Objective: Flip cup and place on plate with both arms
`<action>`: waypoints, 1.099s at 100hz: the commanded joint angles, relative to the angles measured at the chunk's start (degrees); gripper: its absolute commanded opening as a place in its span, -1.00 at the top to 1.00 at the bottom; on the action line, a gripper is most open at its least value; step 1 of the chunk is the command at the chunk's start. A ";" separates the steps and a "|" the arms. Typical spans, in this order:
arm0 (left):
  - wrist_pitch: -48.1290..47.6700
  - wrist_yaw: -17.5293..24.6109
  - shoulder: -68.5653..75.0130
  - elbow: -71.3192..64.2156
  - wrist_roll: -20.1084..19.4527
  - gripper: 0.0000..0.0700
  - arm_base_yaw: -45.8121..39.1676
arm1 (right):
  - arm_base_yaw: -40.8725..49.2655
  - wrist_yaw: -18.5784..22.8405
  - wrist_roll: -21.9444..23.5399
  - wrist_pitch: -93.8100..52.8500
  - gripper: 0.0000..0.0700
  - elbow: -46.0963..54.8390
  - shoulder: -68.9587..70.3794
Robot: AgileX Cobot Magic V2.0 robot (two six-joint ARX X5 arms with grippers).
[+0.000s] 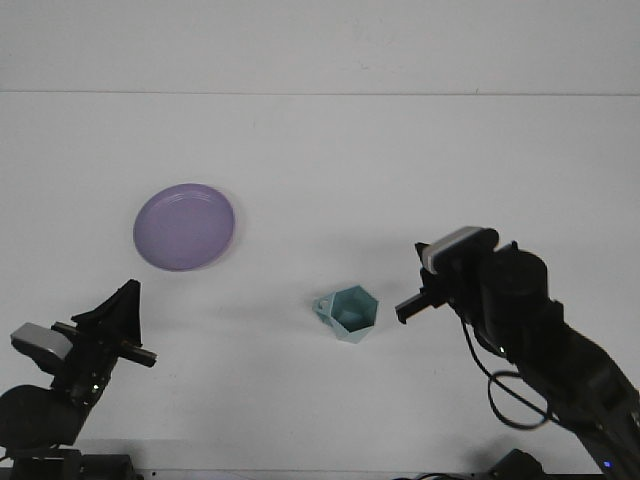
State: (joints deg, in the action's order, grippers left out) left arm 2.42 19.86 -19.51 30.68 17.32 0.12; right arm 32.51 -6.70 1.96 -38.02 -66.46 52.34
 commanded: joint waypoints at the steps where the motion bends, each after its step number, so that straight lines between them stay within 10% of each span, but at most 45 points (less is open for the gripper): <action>1: -0.15 4.07 -4.50 3.72 -0.15 0.97 0.09 | 0.39 -1.99 1.25 2.97 1.00 5.51 -5.49; 38: -1.88 13.25 -26.71 19.15 -4.04 0.97 11.32 | 0.42 -8.55 1.03 10.14 1.00 26.84 -36.24; 95: -26.86 13.14 -61.07 49.77 -25.86 0.94 30.16 | 0.42 -8.76 1.49 7.08 1.00 32.15 -46.29; 110: -30.82 13.16 -67.84 54.14 -29.03 0.27 32.30 | 0.42 -8.66 1.49 5.79 1.00 32.15 -46.29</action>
State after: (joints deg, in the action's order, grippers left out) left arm -27.42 32.56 -84.88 82.74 -8.21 31.46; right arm 32.56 -15.22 2.87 -32.34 -34.11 6.09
